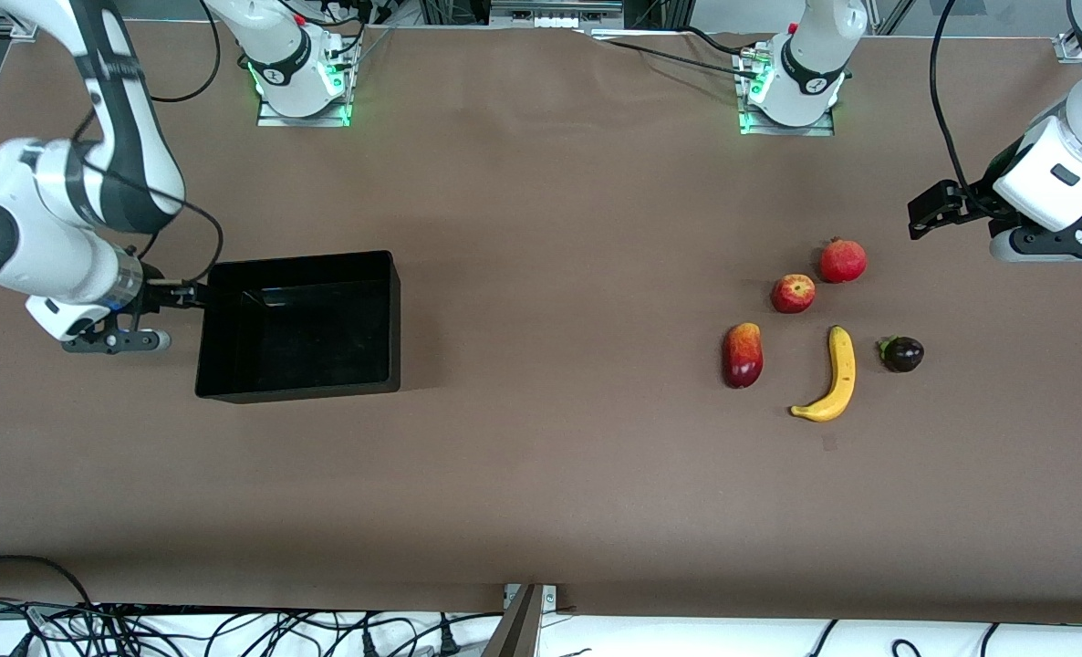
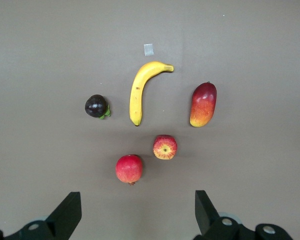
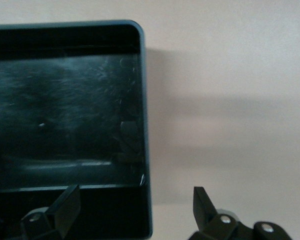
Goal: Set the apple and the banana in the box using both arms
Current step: 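Reach the right gripper to the black box rim and grasp it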
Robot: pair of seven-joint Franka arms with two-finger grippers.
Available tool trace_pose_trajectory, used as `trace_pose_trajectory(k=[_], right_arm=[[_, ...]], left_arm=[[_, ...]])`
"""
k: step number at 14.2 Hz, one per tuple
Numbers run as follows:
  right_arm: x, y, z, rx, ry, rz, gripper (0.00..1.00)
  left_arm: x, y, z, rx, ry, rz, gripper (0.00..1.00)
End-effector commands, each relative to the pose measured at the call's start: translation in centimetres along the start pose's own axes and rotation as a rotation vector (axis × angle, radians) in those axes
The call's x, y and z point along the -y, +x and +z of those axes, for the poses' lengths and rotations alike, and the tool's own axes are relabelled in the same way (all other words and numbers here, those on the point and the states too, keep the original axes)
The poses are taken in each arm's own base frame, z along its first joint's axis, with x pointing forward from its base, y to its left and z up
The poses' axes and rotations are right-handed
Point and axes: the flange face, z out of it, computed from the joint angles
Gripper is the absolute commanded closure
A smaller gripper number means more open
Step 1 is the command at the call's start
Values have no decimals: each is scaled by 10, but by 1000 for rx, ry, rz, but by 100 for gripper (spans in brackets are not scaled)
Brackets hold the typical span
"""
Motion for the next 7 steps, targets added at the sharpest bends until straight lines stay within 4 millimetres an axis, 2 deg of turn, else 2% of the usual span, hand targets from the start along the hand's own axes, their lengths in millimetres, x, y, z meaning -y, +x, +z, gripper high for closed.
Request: trace_pose_trajectory(k=[1,3,4,5,6,7], right_arm=[[-4,-17,37,-18,-1,-6,0],[-8,-25,66,-18,-1,3,0],[-9,-27,73,-19,-1,4,4],[-9,-26,74,-16,-1,5,18],[-9,-26,75,-12,-1,5,38],[-9,-27,76,-9,0,8,64]], left_arm=[[0,3,-8,6,-15,-10,0],[-1,1,-11,12,-16,-7,0],[-1,2,-11,12,-16,-7,0],[-5,3,-10,14,-3,14,0],[-6,4,-5,30,-2,16,0],[-7,3,-4,41,0,18,0]])
